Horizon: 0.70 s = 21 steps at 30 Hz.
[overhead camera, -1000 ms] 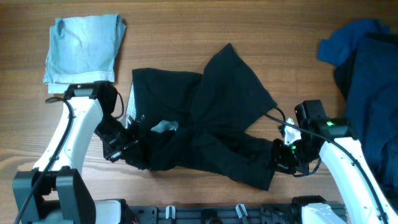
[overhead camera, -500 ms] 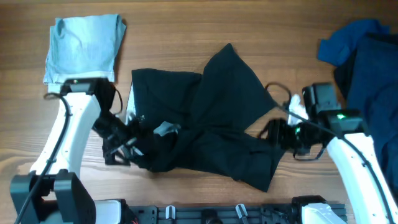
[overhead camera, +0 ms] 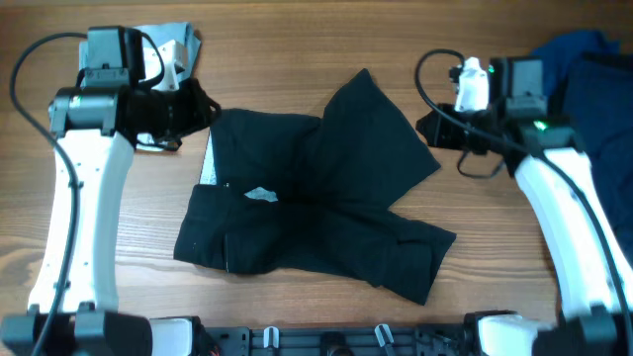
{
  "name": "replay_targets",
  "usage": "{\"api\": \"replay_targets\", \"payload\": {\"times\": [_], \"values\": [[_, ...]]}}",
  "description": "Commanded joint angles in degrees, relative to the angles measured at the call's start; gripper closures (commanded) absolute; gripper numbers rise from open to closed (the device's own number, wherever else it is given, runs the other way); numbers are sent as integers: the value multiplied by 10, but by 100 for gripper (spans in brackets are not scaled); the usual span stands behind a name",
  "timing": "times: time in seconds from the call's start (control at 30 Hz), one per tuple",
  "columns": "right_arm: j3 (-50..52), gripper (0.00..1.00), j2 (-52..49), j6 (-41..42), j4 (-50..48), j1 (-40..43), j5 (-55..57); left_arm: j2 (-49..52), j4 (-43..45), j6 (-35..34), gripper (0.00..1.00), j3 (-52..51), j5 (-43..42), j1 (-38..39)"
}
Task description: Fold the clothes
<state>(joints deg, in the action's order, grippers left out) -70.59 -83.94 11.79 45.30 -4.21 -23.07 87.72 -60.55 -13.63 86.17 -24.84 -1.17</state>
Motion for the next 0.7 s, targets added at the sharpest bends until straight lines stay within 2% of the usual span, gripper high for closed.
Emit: {"api": "replay_targets", "payload": {"times": [0.0,0.17,0.33,0.67], "values": [[-4,96,-89,-37,-63,-5,6,75,21,-21,96,2,37,2],[-4,96,-190,-81,-168,-19,2,172,86,-19,96,2,36,2],[-4,96,-248,-106,-241,-40,17,247,147,-19,96,2,23,2],[-4,96,-268,-173,-285,-50,72,323,172,-19,96,2,46,2]]}}
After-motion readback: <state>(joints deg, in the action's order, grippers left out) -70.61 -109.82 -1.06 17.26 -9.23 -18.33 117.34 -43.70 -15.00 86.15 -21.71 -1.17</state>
